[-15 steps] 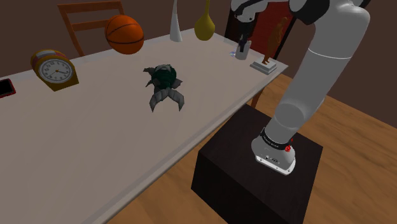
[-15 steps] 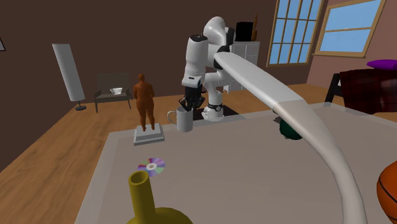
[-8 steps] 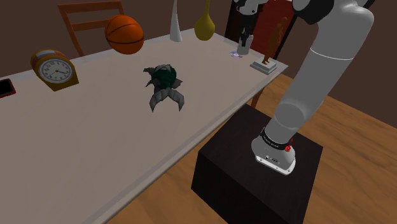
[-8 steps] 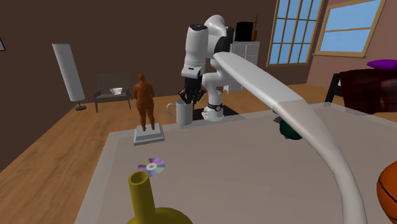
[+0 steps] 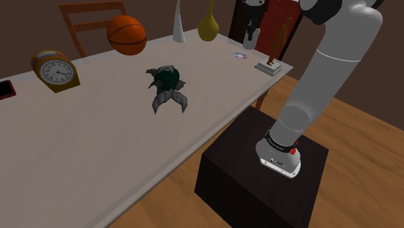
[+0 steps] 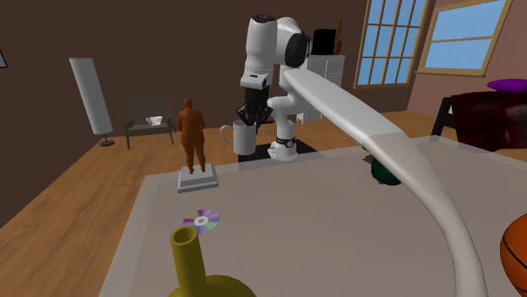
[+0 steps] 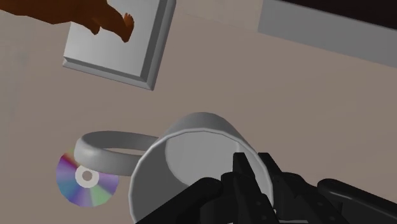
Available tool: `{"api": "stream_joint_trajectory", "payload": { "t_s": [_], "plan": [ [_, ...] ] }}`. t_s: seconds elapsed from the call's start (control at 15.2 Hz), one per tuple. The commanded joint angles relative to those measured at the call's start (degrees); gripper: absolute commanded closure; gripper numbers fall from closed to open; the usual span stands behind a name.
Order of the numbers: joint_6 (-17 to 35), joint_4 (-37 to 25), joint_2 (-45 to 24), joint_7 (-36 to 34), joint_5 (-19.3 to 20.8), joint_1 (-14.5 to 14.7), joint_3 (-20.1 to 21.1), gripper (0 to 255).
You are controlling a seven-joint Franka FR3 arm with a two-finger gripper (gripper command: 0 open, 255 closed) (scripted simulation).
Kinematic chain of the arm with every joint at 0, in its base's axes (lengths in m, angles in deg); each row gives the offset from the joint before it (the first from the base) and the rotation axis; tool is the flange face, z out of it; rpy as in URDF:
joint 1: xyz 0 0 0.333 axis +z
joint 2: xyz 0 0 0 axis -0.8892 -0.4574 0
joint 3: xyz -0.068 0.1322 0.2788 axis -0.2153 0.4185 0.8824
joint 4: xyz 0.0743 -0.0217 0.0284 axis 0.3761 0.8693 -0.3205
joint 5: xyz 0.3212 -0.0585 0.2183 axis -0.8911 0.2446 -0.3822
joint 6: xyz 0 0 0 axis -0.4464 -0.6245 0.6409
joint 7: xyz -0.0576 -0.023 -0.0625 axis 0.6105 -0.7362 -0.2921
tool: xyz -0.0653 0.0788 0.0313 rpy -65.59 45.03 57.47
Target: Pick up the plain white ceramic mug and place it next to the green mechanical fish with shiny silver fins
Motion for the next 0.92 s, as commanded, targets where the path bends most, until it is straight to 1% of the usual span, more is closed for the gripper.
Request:
{"api": "stream_joint_trajectory", "payload": {
  "t_s": [0.0,0.66,0.73,0.86],
  "plan": [
    [-1.70,-1.63,0.09,0.21,0.02,-0.02,-0.03,255],
    [-9.47,-9.99,-0.51,1.30,-0.31,-0.23,-0.17,255],
    [-9.63,-10.17,-0.53,1.33,-0.32,-0.23,-0.17,255],
    [-9.24,-5.86,3.50,-1.98,1.44,1.72,1.06,255]
  ]
}}
